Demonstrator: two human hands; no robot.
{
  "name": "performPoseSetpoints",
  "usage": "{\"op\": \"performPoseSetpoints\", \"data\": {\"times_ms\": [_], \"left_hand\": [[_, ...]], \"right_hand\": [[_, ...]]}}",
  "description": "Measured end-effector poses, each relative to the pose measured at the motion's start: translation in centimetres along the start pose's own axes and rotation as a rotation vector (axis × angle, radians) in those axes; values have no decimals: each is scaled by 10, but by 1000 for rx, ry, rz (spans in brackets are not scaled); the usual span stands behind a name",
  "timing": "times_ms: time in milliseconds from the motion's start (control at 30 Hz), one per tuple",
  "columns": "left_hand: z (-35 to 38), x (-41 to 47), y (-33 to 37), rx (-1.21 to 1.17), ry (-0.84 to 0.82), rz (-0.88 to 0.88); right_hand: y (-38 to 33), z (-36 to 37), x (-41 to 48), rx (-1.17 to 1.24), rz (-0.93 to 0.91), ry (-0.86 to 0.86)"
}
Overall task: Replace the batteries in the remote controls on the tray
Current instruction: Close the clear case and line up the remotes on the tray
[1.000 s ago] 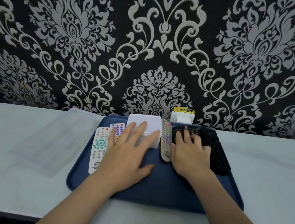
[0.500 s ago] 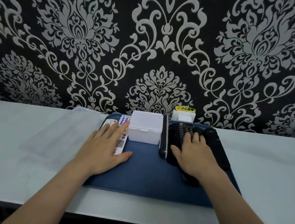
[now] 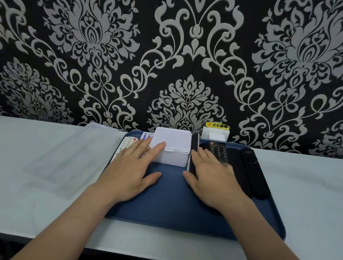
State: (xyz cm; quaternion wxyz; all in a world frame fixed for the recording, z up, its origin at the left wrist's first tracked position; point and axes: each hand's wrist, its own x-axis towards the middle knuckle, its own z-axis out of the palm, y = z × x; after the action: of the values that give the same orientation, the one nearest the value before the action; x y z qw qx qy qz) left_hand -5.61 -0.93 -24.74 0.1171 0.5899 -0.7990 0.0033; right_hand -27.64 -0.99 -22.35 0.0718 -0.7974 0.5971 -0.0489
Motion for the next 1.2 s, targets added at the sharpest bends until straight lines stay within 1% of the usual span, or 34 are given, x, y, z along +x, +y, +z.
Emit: {"op": "performPoseSetpoints", "data": {"times_ms": [100, 300, 333, 400, 500, 533, 567, 633, 667, 733, 767, 800, 867, 933, 967, 1000, 1067, 1133, 1200], "left_hand": [[2, 1, 0, 22, 7, -14], [5, 10, 11, 68, -54, -92], [5, 5, 5, 55, -59, -120], [5, 7, 9, 29, -71, -123], [0, 8, 11, -45, -51, -108], [-4, 8, 10, -85, -15, -96], [-10, 6, 8, -147, 30, -98], [-23, 2, 1, -336, 90, -165], [-32, -2, -4, -469, 107, -251], [-50, -8, -8, -884, 190, -469], [-58, -10, -10, -1089, 239, -566], [-63, -12, -10, -1243, 243, -617], [-67, -15, -5, -1384, 193, -614], [-61, -16, -7, -1382, 185, -606], [-55, -12, -6, -1338, 186, -603], [-51, -9, -10, -1266, 190, -595], [-44, -2, -15, -1043, 175, -544], [-40, 5, -18, -837, 149, -487], [-37, 9, -17, -691, 134, -447]], "right_hand": [[0, -2, -1, -31, 37, 49], [-18, 1, -5, -23, 83, 263], [-27, 2, -2, -12, 65, 310], [-20, -12, -5, 109, 77, 469], [-4, -44, -16, 391, 59, 781], [-4, -54, -22, 478, 32, 846], [-8, -62, -25, 582, -11, 874], [-25, -66, -29, 852, -64, 851], [-37, -62, -28, 995, -77, 794], [-60, -46, -25, 1202, -71, 647], [-72, -34, -23, 1272, -59, 583], [-82, -23, -21, 1320, -51, 528], [-103, -3, -16, 1324, -73, 444], [-122, 13, -8, 1182, -121, 387], [-124, 18, -5, 1056, -125, 359], [-124, 21, -1, 914, -123, 326], [-117, 18, 5, 666, -114, 286], [-110, 13, 10, 541, -101, 289], [-104, 15, 17, 454, -79, 266]]}}
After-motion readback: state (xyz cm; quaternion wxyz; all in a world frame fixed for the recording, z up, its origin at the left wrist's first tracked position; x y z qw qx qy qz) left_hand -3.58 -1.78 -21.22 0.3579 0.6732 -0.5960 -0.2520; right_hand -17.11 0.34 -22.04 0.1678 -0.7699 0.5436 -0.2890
